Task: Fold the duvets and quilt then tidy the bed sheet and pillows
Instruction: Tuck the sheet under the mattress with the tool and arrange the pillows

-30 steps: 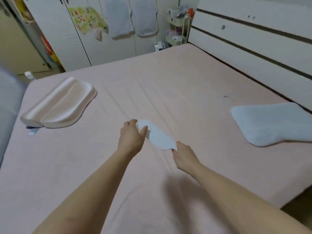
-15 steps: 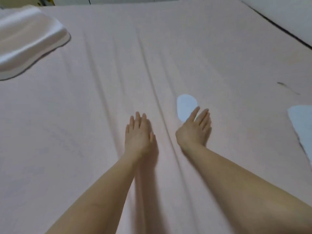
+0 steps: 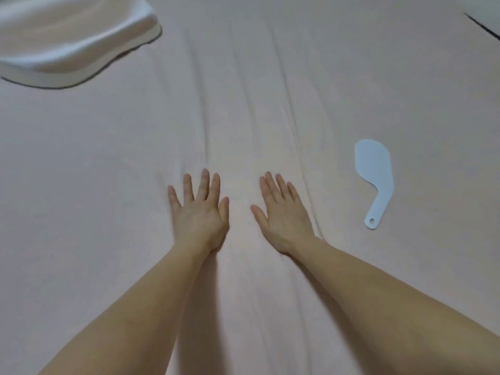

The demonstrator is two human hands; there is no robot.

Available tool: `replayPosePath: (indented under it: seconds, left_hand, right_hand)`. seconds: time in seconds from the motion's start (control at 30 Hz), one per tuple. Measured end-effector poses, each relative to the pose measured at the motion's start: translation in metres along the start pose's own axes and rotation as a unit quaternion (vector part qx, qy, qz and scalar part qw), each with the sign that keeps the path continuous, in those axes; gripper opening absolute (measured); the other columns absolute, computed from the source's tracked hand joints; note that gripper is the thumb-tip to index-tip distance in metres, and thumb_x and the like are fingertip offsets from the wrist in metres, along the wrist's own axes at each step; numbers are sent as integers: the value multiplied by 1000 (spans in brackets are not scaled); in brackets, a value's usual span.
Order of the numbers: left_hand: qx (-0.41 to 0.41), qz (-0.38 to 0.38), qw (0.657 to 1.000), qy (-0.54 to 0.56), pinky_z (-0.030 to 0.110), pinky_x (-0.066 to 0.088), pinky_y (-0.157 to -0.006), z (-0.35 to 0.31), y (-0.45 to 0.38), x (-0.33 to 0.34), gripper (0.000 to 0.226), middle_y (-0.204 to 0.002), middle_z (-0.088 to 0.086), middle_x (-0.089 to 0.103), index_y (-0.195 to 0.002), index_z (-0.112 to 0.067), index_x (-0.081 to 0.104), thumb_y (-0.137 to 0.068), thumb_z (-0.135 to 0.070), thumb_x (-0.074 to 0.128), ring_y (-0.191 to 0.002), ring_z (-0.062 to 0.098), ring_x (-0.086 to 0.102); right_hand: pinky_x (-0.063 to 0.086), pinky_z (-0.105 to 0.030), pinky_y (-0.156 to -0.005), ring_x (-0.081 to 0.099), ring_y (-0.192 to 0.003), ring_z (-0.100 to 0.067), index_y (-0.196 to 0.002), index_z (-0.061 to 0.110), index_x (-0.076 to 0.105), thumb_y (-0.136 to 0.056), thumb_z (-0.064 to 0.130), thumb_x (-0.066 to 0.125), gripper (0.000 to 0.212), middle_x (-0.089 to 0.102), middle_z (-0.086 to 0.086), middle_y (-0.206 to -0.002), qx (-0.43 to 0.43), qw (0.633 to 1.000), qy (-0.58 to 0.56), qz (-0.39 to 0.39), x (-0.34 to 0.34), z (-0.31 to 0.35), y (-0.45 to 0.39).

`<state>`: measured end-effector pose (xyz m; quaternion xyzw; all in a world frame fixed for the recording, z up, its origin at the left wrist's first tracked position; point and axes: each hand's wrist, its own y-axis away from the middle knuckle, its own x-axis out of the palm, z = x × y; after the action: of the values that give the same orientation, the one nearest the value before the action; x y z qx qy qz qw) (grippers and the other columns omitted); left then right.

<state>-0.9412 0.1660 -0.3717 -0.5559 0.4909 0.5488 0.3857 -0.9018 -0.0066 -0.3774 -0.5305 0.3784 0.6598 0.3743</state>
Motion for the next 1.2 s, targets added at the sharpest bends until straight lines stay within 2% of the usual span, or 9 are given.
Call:
replayPosePath:
  seconds: [0.2,0.4,0.57,0.67,0.77,0.93,1.0,1.1,1.2]
  left_hand:
    - [-57,41,997,-12,61,-10,-114,162,75,-16,60,-160,-6,-17,-152,-30,-11,-98,-50,4,-146,31,-18]
    - [-152,98,983,-12,65,-7,-111,346,158,-35,59,-157,-5,-25,-149,-32,-21,-98,-51,4,-145,31,-20]
    - [-245,184,952,29,59,12,-113,450,221,-69,67,-159,-3,-19,-152,-26,-14,-100,-52,19,-147,34,-9]
    - [-248,150,957,35,45,38,-100,482,247,-92,69,-155,10,19,-151,-13,11,-98,-45,41,-138,32,28]
    - [-281,121,951,43,39,44,-86,506,259,-111,51,-130,10,45,-131,-10,35,-94,-41,51,-118,29,48]
    - [-310,104,943,52,37,42,-90,520,239,-112,51,-129,10,49,-125,-8,44,-93,-46,54,-119,29,50]
    - [-313,89,943,61,36,43,-88,524,225,-106,46,-126,11,53,-122,-7,48,-93,-42,58,-117,30,53]
    - [-320,70,940,97,35,47,-83,536,206,-93,30,-118,16,62,-113,-5,60,-92,-27,62,-109,33,60]
    - [-286,77,950,99,36,48,-86,537,201,-90,23,-119,17,62,-115,-3,60,-94,-13,56,-111,34,59]
  right_hand:
    - [-10,-43,-118,-17,-146,-24,-152,11,-2,-91,58,0,77,-11,-7,-159,-20,1000,-20,-6,31,171,39]
    - [-7,-41,-118,-18,-146,-23,-153,10,0,-95,58,12,76,-10,-8,-160,-167,985,-44,27,66,381,57]
    - [-10,-39,-118,-22,-145,-22,-151,7,-9,-93,57,11,79,-17,-10,-158,-229,965,-46,117,71,495,94]
    - [9,-38,-119,14,-146,-29,-150,4,18,-91,50,22,75,15,-13,-158,-147,981,-83,96,53,530,98]
    - [33,-35,-102,39,-122,-28,-132,5,39,-94,45,45,56,41,-12,-133,-63,991,-102,64,29,557,79]
    - [41,-32,-96,43,-120,-27,-127,0,38,-91,38,60,57,43,-14,-127,31,991,-82,103,26,600,49]
    - [45,-32,-92,51,-116,-28,-123,1,44,-94,21,57,38,51,-14,-125,85,985,-107,107,32,609,36]
    - [48,-34,-81,61,-103,-33,-101,3,60,-91,-2,44,19,63,-15,-110,111,978,-140,109,41,620,25]
    - [50,-34,-78,63,-99,-35,-83,8,56,-84,-4,47,16,65,-18,-104,131,971,-171,101,39,625,27]
